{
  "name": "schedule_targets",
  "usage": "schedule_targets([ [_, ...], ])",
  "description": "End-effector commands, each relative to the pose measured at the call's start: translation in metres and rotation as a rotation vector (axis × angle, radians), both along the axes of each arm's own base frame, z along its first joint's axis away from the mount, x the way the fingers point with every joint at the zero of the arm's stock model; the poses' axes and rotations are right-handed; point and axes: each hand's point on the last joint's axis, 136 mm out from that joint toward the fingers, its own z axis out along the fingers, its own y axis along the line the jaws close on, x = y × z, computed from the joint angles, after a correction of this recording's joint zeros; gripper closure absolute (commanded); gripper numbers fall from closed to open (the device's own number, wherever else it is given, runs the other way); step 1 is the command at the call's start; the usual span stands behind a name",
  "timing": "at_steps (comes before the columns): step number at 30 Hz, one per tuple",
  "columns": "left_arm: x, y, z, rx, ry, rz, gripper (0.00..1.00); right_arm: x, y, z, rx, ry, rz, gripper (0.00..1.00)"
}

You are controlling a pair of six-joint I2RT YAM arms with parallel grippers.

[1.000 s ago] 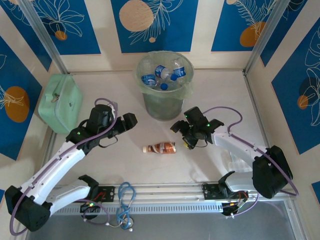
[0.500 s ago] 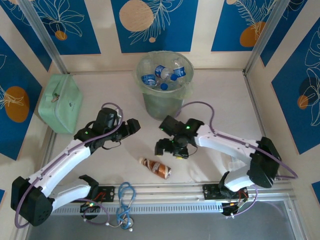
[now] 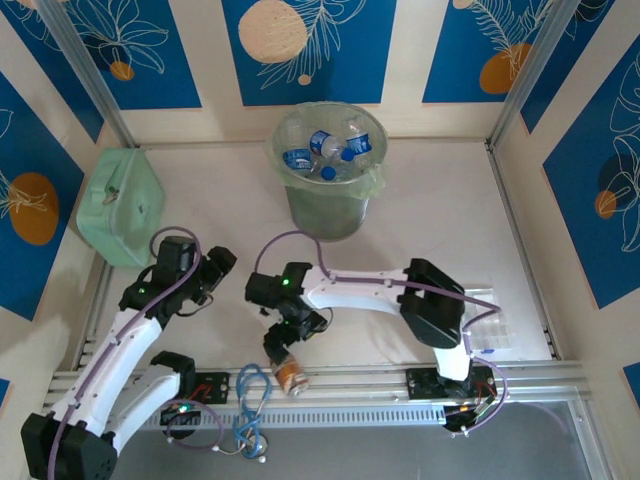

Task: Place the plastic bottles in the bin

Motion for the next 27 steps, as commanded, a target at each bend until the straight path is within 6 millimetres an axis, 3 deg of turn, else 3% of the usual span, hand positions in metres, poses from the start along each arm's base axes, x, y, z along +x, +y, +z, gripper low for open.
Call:
schedule_targets([
  [1,-0.007,0.0,-0.008,-0.038,0.045,0.025,0.18,-0.007,0.008,0.005,0.003,0.06,0.079,0.12],
  [7,-0.007,0.007,-0.009,-0.023,0.034,0.046,0.18,-0.01,0.038,0.006,0.043,0.119,0.101,0.12],
  [10,-0.013,0.015,-0.022,-0.003,0.074,0.075,0.17,-0.01,0.052,0.007,0.054,0.136,0.09,0.12],
  [17,-0.013,0.014,-0.031,-0.051,0.089,0.084,0.18,-0.001,0.044,-0.02,-0.089,0.13,0.058,0.15],
  [27,-0.013,0.015,-0.032,-0.085,0.08,0.099,0.18,0.01,0.033,-0.036,-0.239,0.081,0.024,0.26],
])
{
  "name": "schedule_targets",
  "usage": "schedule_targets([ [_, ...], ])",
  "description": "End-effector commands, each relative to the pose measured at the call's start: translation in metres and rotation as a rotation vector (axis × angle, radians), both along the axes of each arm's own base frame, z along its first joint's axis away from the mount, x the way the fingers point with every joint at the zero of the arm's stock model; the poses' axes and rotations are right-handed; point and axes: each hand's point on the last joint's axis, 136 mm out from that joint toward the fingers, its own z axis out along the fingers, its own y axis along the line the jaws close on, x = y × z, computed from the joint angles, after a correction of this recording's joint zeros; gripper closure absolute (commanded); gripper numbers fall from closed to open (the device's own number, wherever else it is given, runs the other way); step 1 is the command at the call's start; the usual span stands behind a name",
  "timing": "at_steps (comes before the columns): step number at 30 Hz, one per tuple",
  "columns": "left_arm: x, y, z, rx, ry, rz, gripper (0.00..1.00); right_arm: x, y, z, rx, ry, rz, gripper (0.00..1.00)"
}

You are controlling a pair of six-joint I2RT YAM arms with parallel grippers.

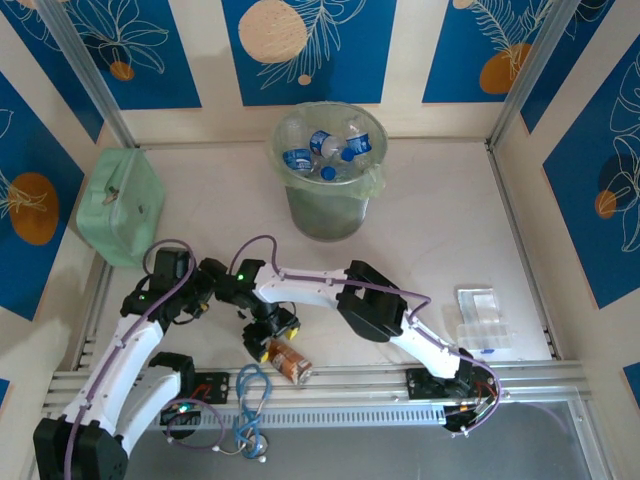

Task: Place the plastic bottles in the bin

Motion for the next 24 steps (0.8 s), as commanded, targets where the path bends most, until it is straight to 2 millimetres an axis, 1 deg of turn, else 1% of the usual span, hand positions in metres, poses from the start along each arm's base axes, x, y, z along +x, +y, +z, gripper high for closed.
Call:
schedule_targets([
  [1,-0.001,-0.008,0.004,-0.049,-0.019,-0.027,0.18,0.002,-0.009,-0.001,-0.065,-0.015,-0.012,0.3],
  [4,0.0,-0.006,0.008,-0.025,-0.032,-0.039,0.19,0.006,-0.011,0.0,-0.064,-0.029,-0.028,0.4],
  [8,0.004,-0.005,0.018,0.003,-0.054,-0.062,0.19,0.018,-0.016,0.006,-0.049,-0.053,-0.077,0.48],
  [12,0.008,-0.007,0.025,0.008,-0.069,-0.087,0.19,0.035,-0.024,0.018,-0.014,-0.091,-0.157,0.52],
  [15,0.012,-0.01,0.029,0.006,-0.074,-0.11,0.19,0.052,-0.033,0.033,0.02,-0.133,-0.225,0.54],
  [18,0.017,-0.015,0.034,-0.004,-0.086,-0.137,0.2,0.07,-0.045,0.056,0.068,-0.186,-0.302,0.57],
  [19,0.019,-0.018,0.037,-0.009,-0.092,-0.153,0.2,0.076,-0.047,0.067,0.102,-0.2,-0.331,0.57],
  [21,0.023,-0.024,0.041,-0.025,-0.102,-0.186,0.21,0.089,-0.052,0.092,0.175,-0.233,-0.383,0.58],
  [24,0.029,-0.037,0.048,-0.058,-0.119,-0.252,0.22,0.111,-0.058,0.14,0.309,-0.296,-0.455,0.61],
])
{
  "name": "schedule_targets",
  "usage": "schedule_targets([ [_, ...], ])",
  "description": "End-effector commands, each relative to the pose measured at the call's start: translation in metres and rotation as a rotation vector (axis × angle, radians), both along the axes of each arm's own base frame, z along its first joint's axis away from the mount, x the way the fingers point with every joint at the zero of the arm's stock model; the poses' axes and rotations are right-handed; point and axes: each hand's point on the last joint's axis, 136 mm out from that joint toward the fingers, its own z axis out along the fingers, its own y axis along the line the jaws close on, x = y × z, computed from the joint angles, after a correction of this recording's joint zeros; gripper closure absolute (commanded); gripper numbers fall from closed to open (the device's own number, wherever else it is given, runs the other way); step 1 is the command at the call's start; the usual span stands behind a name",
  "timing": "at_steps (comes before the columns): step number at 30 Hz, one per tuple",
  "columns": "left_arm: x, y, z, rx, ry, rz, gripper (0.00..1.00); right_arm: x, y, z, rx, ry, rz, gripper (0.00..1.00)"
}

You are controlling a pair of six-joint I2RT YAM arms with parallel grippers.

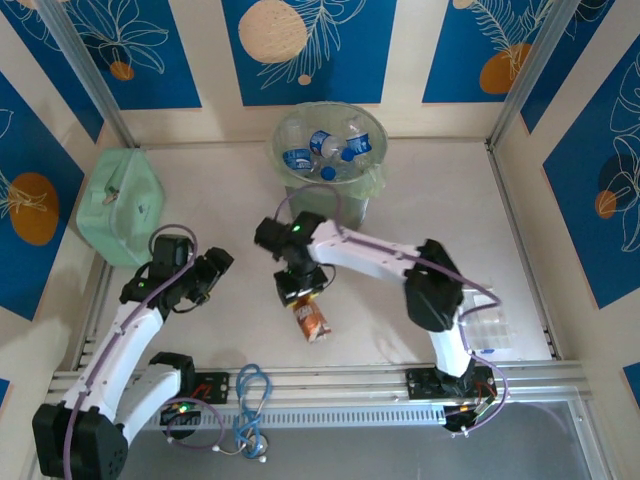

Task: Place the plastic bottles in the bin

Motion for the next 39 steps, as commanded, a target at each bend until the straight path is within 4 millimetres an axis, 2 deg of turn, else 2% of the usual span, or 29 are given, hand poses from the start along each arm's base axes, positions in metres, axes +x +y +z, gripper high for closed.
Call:
schedule_targets([
  [1,0.011,-0.02,0.023,-0.048,-0.07,-0.111,0.22,0.023,-0.005,0.062,0.153,-0.112,-0.092,0.61],
  [6,0.017,-0.032,0.037,-0.058,-0.107,-0.168,0.22,0.069,-0.025,0.169,0.374,-0.322,-0.204,0.62],
  [8,0.02,-0.037,0.043,-0.069,-0.13,-0.18,0.23,0.093,-0.039,0.216,0.469,-0.425,-0.263,0.62],
  [10,0.023,-0.043,0.05,-0.088,-0.151,-0.193,0.22,0.116,-0.053,0.252,0.546,-0.502,-0.32,0.61],
  [13,0.025,-0.052,0.06,-0.113,-0.188,-0.219,0.23,0.149,-0.071,0.293,0.636,-0.597,-0.392,0.61],
  [16,0.025,-0.061,0.07,-0.135,-0.227,-0.254,0.23,0.18,-0.088,0.316,0.672,-0.656,-0.448,0.61],
  [18,0.024,-0.064,0.073,-0.137,-0.238,-0.27,0.23,0.199,-0.099,0.325,0.68,-0.684,-0.482,0.61],
  [20,0.023,-0.064,0.074,-0.133,-0.247,-0.277,0.23,0.217,-0.108,0.325,0.68,-0.693,-0.511,0.61],
  [25,0.022,-0.064,0.068,-0.122,-0.24,-0.289,0.22,0.249,-0.124,0.31,0.686,-0.664,-0.579,0.61],
  [31,0.03,-0.068,0.06,-0.127,-0.227,-0.291,0.22,0.266,-0.112,0.281,0.749,-0.556,-0.629,0.61],
  [35,0.033,-0.071,0.057,-0.133,-0.225,-0.292,0.23,0.274,-0.102,0.27,0.789,-0.507,-0.658,0.6],
  [36,0.033,-0.071,0.057,-0.133,-0.225,-0.293,0.23,0.276,-0.1,0.267,0.794,-0.494,-0.665,0.57],
  [39,0.032,-0.07,0.056,-0.128,-0.223,-0.291,0.22,0.275,-0.099,0.257,0.782,-0.45,-0.687,0.32],
])
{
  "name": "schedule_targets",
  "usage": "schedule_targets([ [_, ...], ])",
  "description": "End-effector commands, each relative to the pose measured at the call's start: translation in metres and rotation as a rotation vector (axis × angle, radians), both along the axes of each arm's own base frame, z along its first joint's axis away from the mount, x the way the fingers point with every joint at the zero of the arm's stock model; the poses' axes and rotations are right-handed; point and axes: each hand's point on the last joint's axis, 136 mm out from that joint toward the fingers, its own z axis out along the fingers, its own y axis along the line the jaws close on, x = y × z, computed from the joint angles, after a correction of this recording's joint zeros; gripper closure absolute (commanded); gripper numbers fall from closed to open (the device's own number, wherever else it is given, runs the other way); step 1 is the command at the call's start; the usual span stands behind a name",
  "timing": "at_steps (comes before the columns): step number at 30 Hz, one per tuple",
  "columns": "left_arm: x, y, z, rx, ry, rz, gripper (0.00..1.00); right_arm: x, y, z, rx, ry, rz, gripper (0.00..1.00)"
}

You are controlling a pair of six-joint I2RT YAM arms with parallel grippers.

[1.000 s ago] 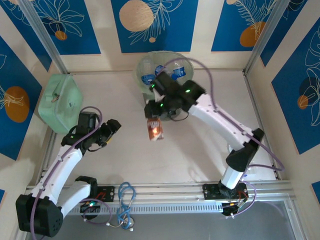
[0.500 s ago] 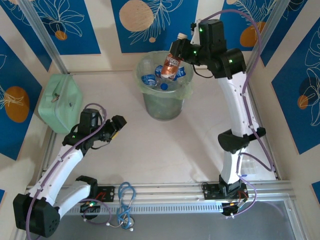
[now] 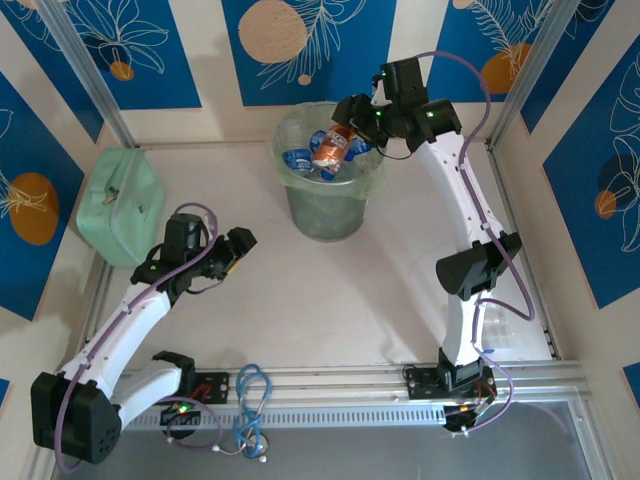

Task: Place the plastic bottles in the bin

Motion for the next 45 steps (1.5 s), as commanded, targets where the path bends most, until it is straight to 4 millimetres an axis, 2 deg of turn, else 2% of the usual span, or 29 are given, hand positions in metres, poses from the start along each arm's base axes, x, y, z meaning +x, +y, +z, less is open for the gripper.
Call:
schedule_targets([
  [1,0.0,-0.006,0.009,-0.007,-0.038,-0.033,0.23,-0.006,0.007,0.011,0.058,-0.003,0.009,0.29],
  [4,-0.002,-0.004,0.01,0.007,-0.041,-0.037,0.22,-0.014,-0.012,0.009,0.014,-0.008,-0.059,0.23],
  [9,0.0,-0.004,0.018,0.012,-0.057,-0.041,0.22,-0.032,-0.045,0.016,-0.004,-0.027,-0.135,0.21],
  [14,0.001,-0.004,0.028,0.03,-0.08,-0.049,0.22,-0.055,-0.059,0.032,-0.046,-0.073,-0.149,0.21],
  [19,-0.001,0.004,0.042,0.105,-0.132,-0.061,0.22,-0.094,-0.064,0.036,-0.164,-0.133,-0.121,0.22],
  [23,0.003,0.017,0.065,0.211,-0.253,-0.055,0.16,-0.134,-0.078,0.025,-0.321,-0.208,-0.115,0.2],
  [26,0.014,0.038,0.078,0.347,-0.357,0.007,0.08,-0.163,-0.092,-0.003,-0.468,-0.28,-0.099,0.15],
  [28,0.027,0.059,0.074,0.451,-0.407,0.107,0.06,-0.177,-0.105,-0.041,-0.538,-0.263,-0.056,0.01],
  [29,0.033,0.067,0.072,0.482,-0.426,0.154,0.0,-0.18,-0.116,-0.061,-0.567,-0.232,-0.073,0.01],
  [31,0.048,0.076,0.063,0.499,-0.473,0.234,0.0,-0.19,-0.142,-0.114,-0.641,-0.13,-0.113,0.01],
  [32,0.053,0.081,0.057,0.508,-0.483,0.276,0.0,-0.193,-0.15,-0.135,-0.676,-0.108,-0.112,0.1],
  [33,0.058,0.087,0.049,0.538,-0.491,0.305,0.0,-0.193,-0.158,-0.153,-0.718,-0.122,-0.116,0.1],
  [34,0.063,0.09,0.044,0.585,-0.527,0.303,0.0,-0.194,-0.171,-0.166,-0.747,-0.118,-0.165,0.0],
  [36,0.072,0.098,0.034,0.713,-0.571,0.293,0.0,-0.194,-0.19,-0.181,-0.752,-0.114,-0.249,0.01],
  [40,0.083,0.128,0.017,1.006,-0.57,0.329,0.0,-0.186,-0.222,-0.195,-0.732,-0.16,-0.422,0.01],
  [43,0.087,0.142,0.012,1.113,-0.64,0.386,0.0,-0.185,-0.253,-0.209,-0.77,-0.178,-0.577,0.01],
  [45,0.092,0.149,0.001,1.186,-0.623,0.365,0.0,-0.188,-0.272,-0.225,-0.772,-0.151,-0.67,0.01],
])
